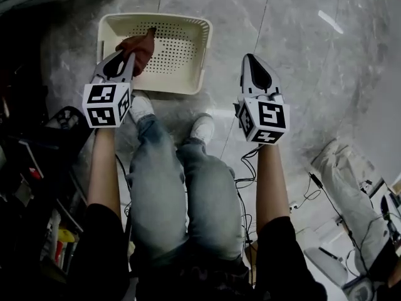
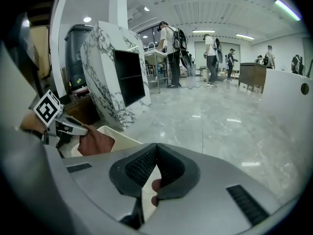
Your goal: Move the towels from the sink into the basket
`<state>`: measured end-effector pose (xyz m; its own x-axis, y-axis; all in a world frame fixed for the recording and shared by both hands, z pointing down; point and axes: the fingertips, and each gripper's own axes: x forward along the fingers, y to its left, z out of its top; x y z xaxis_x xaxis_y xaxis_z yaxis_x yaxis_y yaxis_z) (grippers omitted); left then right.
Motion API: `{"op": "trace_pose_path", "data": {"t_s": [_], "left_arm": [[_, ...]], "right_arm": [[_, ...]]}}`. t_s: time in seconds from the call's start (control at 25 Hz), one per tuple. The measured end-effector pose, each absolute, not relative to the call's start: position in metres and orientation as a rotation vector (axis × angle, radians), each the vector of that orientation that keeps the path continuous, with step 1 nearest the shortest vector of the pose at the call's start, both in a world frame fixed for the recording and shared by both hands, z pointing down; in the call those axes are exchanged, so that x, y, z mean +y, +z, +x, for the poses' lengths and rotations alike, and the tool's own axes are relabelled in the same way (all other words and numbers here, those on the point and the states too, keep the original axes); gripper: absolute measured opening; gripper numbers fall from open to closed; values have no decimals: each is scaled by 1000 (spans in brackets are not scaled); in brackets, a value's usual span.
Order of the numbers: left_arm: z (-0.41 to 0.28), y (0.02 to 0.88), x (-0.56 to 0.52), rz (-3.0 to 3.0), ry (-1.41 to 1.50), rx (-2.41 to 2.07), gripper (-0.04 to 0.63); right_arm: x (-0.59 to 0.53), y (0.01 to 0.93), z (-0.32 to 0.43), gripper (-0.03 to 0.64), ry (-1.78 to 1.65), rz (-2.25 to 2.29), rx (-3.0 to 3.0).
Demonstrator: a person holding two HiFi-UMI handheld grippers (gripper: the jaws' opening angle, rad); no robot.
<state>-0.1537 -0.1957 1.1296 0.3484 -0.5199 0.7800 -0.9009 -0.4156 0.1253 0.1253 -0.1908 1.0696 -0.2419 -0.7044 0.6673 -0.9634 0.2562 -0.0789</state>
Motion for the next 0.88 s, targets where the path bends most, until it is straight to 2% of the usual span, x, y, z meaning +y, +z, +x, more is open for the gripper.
{"op": "trace_pose_path", "data": {"t_s": [0.2, 0.28, 0.36, 0.48, 0.72, 0.88], "left_arm": [[-155, 1175, -195, 2061, 921, -1222, 75], [-153, 1183, -193, 2060, 919, -1205, 118], [-151, 1186, -190, 2060, 918, -1174, 195], [-150, 1175, -189, 2062, 931, -1154, 242], [-144, 1107, -187, 2075, 928, -1147, 243], [-136, 1045, -188, 2079, 899, -1168, 188]], "right_arm": [[-190, 1104, 125, 15, 663, 1508, -2020], [-189, 1109, 125, 15, 663, 1508, -2016], [-188, 1110, 126, 15, 667, 1508, -2014], [-188, 1096, 125, 15, 671, 1516, -2018], [-187, 1030, 126, 15, 676, 1536, -2033], [-186, 973, 133, 15, 677, 1548, -2041]]}}
